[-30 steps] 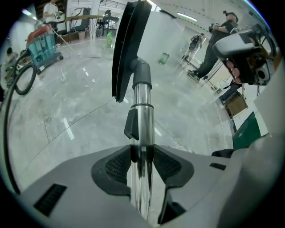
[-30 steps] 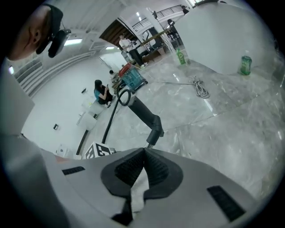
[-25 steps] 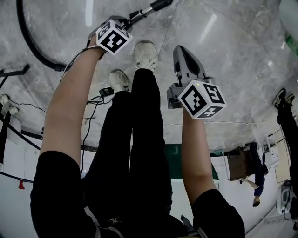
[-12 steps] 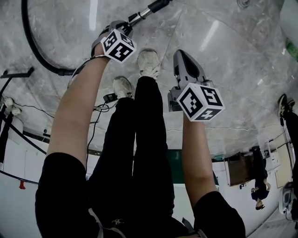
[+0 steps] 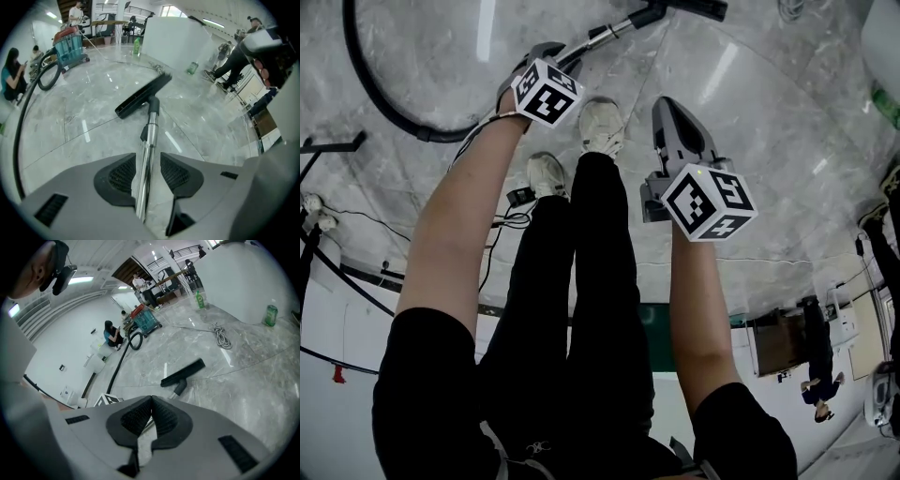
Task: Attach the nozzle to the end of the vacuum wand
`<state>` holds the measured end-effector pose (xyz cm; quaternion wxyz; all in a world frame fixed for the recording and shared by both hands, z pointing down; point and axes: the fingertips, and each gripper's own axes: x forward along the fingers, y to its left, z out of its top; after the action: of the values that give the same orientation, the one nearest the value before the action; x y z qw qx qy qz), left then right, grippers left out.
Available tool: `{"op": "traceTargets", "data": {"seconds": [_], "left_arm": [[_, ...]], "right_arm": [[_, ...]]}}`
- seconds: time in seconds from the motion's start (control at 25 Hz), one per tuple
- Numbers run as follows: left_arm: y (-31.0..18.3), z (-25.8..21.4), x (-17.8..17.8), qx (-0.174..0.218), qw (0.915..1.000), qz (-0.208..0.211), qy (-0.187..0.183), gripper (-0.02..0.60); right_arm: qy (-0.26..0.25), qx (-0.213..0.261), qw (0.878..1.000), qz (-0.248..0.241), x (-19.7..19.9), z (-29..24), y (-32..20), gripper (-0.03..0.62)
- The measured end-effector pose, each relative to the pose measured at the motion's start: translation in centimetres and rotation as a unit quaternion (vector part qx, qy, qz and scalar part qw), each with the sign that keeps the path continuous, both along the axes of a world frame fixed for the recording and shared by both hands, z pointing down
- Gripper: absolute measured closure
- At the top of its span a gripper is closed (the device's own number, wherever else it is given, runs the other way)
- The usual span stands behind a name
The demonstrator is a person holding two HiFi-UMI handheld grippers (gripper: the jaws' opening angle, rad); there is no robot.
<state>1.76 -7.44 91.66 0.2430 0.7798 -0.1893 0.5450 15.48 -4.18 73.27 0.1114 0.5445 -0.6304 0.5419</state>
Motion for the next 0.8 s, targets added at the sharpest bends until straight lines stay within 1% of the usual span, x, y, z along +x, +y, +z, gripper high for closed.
{"op": "traceTargets", "data": {"seconds": [0.08, 0.12, 0.24, 0.28, 0.32, 0.4, 0.56, 0.6, 0.72, 0.8], "left_arm": [[0.2, -1.3, -0.6, 0.009, 0.9999, 0.004, 0.008, 0.431], [0.0, -2.2, -0.8, 0.015, 0.9998, -0.004, 0.014, 0.431], [-1.2, -6.5, -1.5, 0.037, 0.9968, -0.053, 0.048, 0.433], [-1.6, -8.4, -1.7, 0.046, 0.9945, -0.072, 0.060, 0.469], [-1.9, -10.5, -2.0, 0.056, 0.9918, -0.091, 0.070, 0.569], [-2.0, -15.2, -2.4, 0.068, 0.9862, -0.120, 0.091, 0.572], [-2.9, -26.5, -3.4, 0.104, 0.9721, -0.165, 0.130, 0.574], [-3.1, -29.7, -3.8, 0.112, 0.9687, -0.174, 0.137, 0.574], [-2.3, -39.5, -5.0, 0.126, 0.9625, -0.190, 0.147, 0.574], [-0.8, -46.1, -5.9, 0.134, 0.9591, -0.197, 0.153, 0.574]], "right_arm": [[0.006, 0.005, 1.000, -0.004, -0.5, -0.7, -0.1, 0.577], [0.011, 0.009, 1.000, -0.004, -0.8, -1.2, -0.2, 0.577], [0.031, 0.028, 0.999, -0.005, -1.3, -3.2, -0.9, 0.577], [0.040, 0.035, 0.999, -0.005, -1.6, -4.0, -1.1, 0.577], [0.048, 0.043, 0.998, -0.005, -1.9, -5.1, -1.2, 0.577], [0.065, 0.063, 0.996, -0.005, -2.5, -8.0, -1.5, 0.579], [0.116, 0.121, 0.986, 0.003, -3.7, -16.8, -2.9, 0.580], [0.119, 0.135, 0.984, 0.013, -4.1, -19.5, -3.2, 0.580], [0.093, 0.166, 0.980, 0.054, -5.5, -28.1, -3.5, 0.580], [0.106, 0.187, 0.975, 0.050, -6.9, -34.4, -3.2, 0.579]]}}
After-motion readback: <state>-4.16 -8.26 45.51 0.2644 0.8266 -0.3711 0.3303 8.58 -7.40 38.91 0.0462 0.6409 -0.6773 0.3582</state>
